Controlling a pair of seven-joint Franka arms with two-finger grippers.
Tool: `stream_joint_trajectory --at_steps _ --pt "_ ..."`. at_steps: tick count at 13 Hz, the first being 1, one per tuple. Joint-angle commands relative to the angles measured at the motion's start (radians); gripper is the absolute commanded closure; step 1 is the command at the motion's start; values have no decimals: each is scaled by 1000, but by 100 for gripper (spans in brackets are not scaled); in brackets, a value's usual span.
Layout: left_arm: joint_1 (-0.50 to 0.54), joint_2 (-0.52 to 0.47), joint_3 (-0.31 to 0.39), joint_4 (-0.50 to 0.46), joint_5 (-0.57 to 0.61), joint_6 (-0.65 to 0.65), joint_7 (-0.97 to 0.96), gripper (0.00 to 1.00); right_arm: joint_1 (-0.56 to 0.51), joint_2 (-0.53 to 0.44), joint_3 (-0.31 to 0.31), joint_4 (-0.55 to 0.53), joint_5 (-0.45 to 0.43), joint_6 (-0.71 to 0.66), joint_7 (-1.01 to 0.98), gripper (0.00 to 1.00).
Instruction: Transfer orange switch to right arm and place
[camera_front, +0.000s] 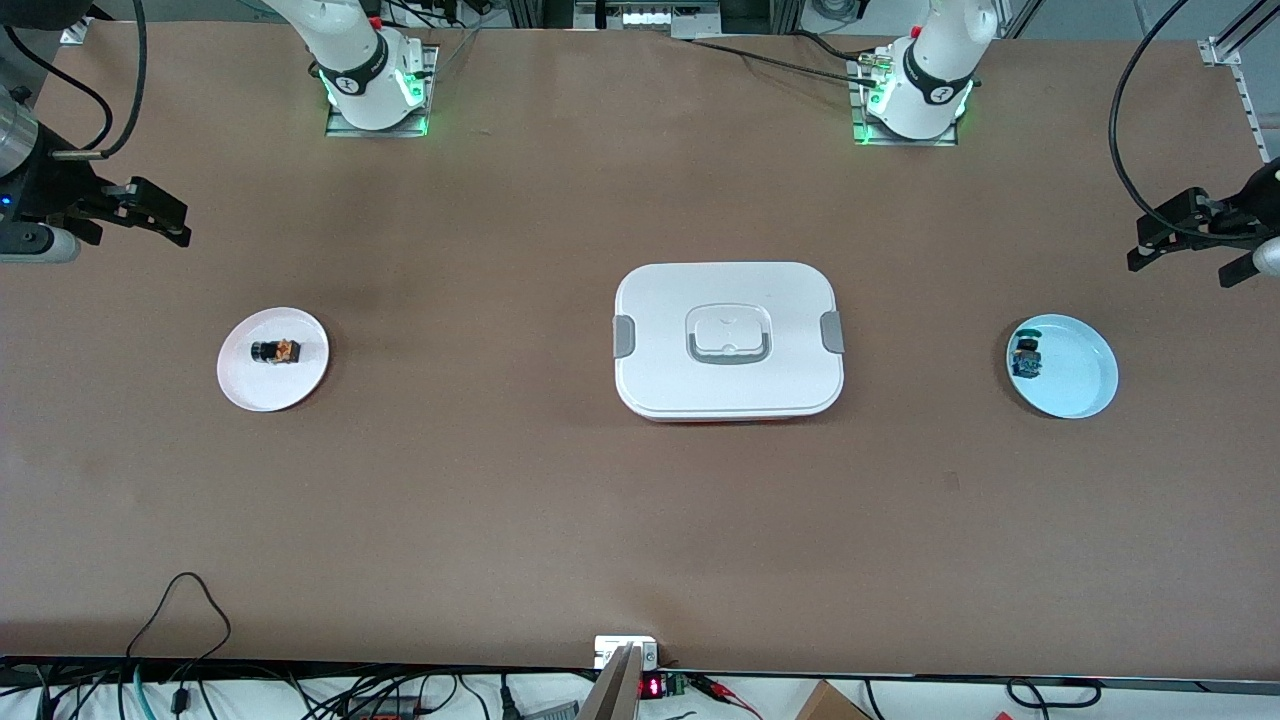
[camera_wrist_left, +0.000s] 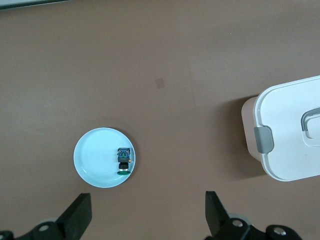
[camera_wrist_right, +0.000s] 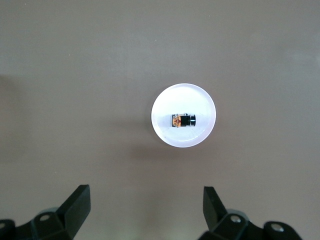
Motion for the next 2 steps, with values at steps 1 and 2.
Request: stream_joint_trajectory --at_steps 1,2 --pt "-6 14 -1 27 28 -15 -10 0 -3 11 1 23 1 -25 -18 0" --pt "-6 16 -1 27 28 -15 -10 0 -3 11 1 23 1 -25 -18 0"
